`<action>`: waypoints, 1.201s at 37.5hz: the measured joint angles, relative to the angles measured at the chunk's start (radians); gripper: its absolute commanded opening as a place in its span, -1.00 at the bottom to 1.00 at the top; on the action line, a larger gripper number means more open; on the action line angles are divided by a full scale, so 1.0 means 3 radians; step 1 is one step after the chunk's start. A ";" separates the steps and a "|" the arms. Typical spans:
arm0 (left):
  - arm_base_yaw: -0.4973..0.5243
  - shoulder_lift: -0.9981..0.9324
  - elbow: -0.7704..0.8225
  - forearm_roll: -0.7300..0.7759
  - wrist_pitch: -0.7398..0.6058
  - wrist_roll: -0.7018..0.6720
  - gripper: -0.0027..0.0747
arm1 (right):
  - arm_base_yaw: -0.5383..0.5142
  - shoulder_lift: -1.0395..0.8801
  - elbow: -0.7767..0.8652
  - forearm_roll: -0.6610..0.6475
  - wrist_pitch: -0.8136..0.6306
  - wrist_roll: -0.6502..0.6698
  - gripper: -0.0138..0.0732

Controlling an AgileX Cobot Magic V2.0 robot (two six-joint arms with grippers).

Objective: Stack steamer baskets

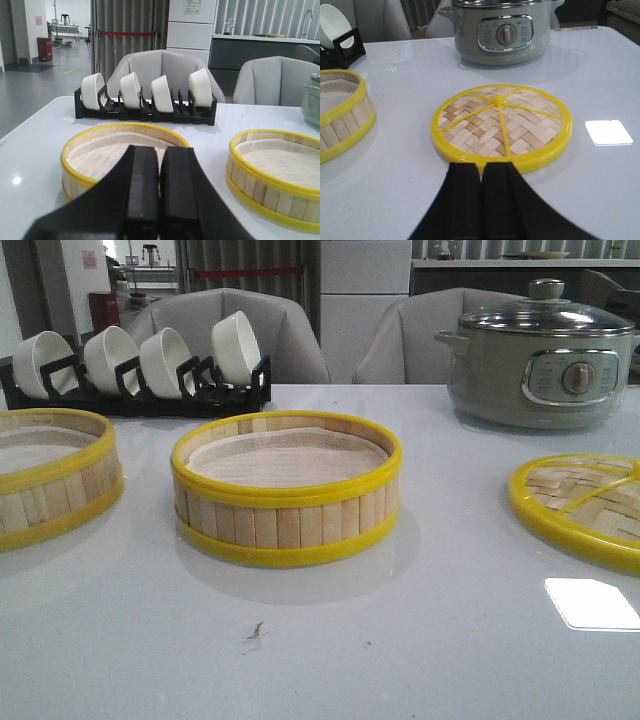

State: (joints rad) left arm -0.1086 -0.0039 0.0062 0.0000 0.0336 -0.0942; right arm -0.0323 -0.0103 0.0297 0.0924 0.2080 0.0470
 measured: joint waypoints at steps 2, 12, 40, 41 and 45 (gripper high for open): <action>0.0000 0.0000 0.0000 0.0000 0.0000 0.0000 -0.71 | 0.0000 0.0000 0.0000 0.0000 0.0000 0.0000 -0.57; 0.0000 0.0000 0.0000 0.0000 0.0000 0.0000 -0.71 | 0.0000 0.0000 0.0000 0.0000 0.0000 0.0000 -0.57; 0.0000 0.0000 -0.0014 0.0124 0.0016 0.0000 -0.71 | 0.0000 0.0000 0.0000 0.0000 0.0000 0.0000 -0.57; 0.0000 0.0023 -0.0039 0.0119 0.0046 0.0000 -0.71 | 0.0000 0.0000 0.0000 0.0000 0.0000 0.0000 -0.57; -0.0007 0.0337 -0.0359 0.0133 0.0368 0.0000 -0.71 | 0.0000 0.0000 0.0000 0.0000 0.0000 0.0000 -0.57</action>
State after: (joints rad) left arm -0.1107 0.0972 -0.1014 0.0400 0.1439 -0.0942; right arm -0.0323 -0.0103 0.0297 0.0924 0.2080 0.0470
